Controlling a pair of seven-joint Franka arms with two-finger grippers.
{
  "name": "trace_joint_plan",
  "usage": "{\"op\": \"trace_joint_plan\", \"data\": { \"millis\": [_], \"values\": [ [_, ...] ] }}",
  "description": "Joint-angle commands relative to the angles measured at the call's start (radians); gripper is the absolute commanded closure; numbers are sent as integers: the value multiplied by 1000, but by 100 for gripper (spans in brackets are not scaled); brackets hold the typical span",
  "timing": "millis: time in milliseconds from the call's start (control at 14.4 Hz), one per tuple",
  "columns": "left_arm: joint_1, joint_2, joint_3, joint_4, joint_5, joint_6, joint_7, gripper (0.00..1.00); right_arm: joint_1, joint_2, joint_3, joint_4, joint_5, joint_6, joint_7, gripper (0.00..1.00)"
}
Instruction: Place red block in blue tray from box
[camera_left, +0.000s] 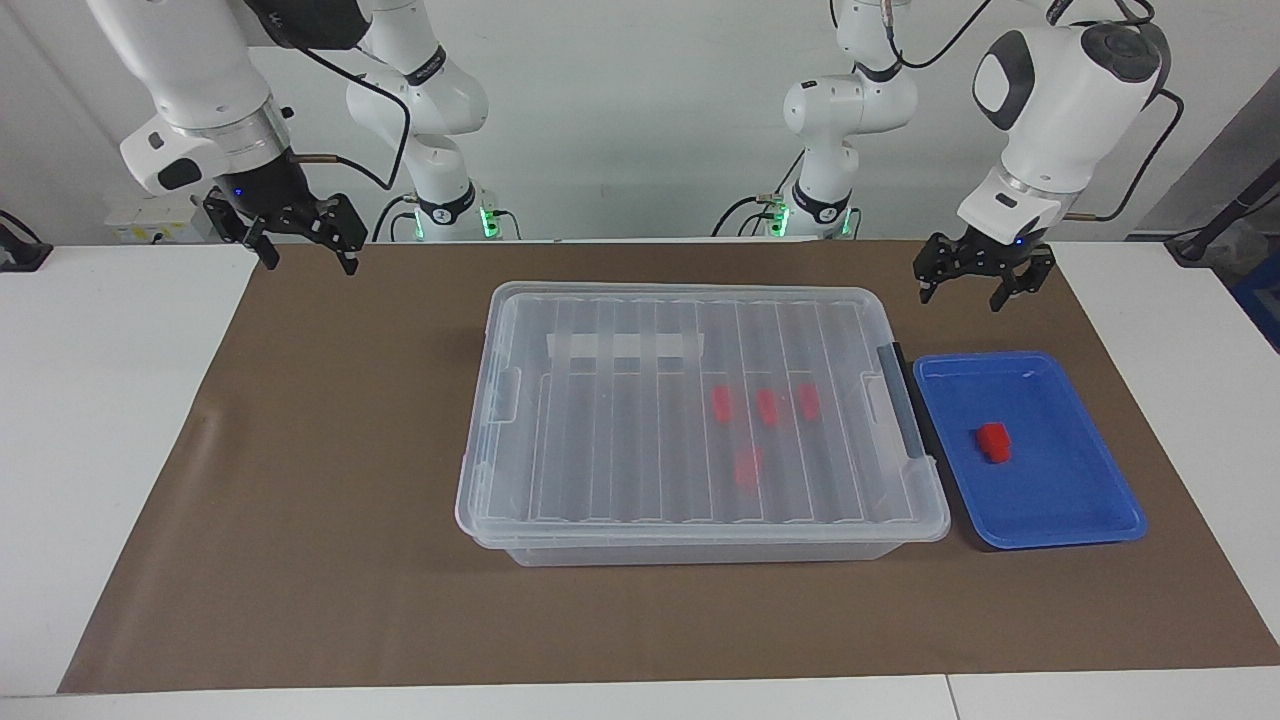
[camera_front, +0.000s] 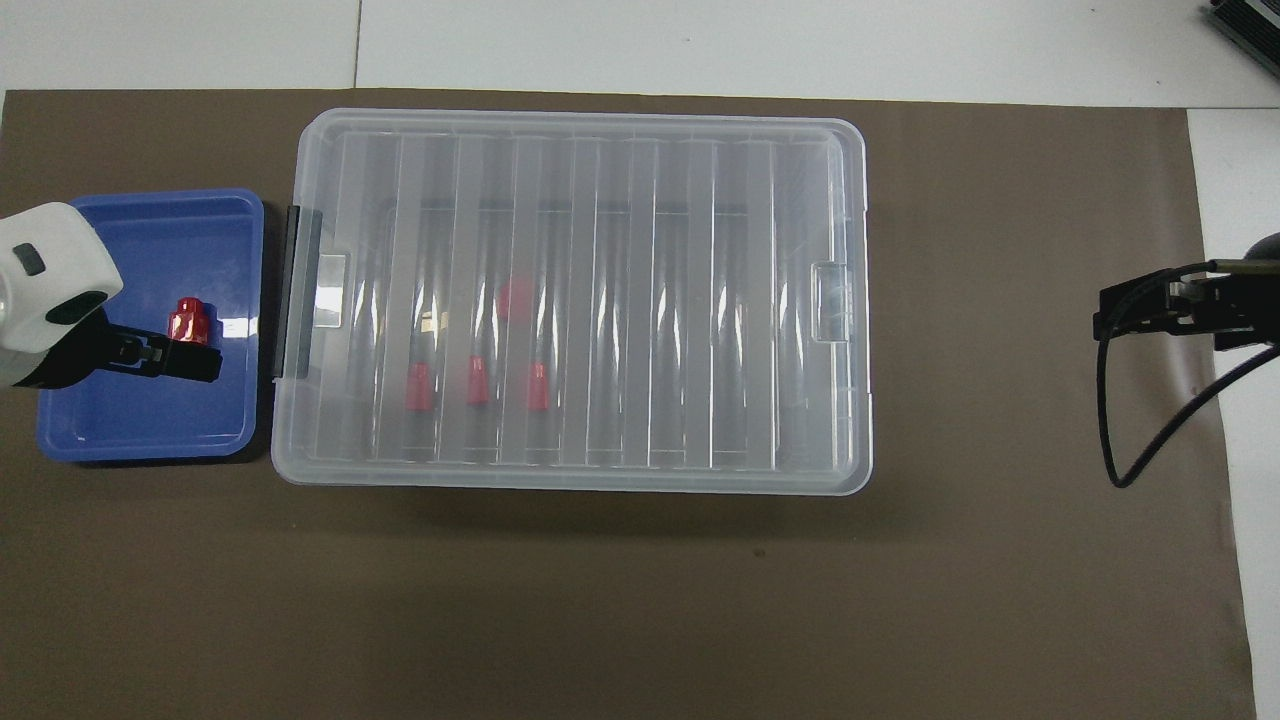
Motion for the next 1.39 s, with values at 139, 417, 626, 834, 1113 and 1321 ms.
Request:
{"op": "trace_joint_plan", "data": {
  "millis": [139, 417, 626, 834, 1113, 1321],
  "values": [
    [-123, 156, 109, 382, 39, -283, -21, 0, 73, -15, -72, 6, 10, -39, 3, 0],
    [-122, 117, 101, 385, 42, -296, -20, 0, 90, -15, -97, 5, 11, -41, 3, 0],
    [-122, 128, 106, 391, 42, -305, -20, 0, 88, -18, -97, 2, 11, -41, 10, 0],
    [-143, 142, 104, 404, 42, -326, -23, 0, 88, -21, -97, -3, 11, -39, 12, 0],
    [-151, 150, 112, 425, 42, -346, -23, 0, 88, -23, -97, -8, 11, -39, 13, 0],
    [-153, 145, 118, 425, 42, -346, -20, 0, 88, -24, -97, -9, 11, -39, 13, 0]
  ]
}}
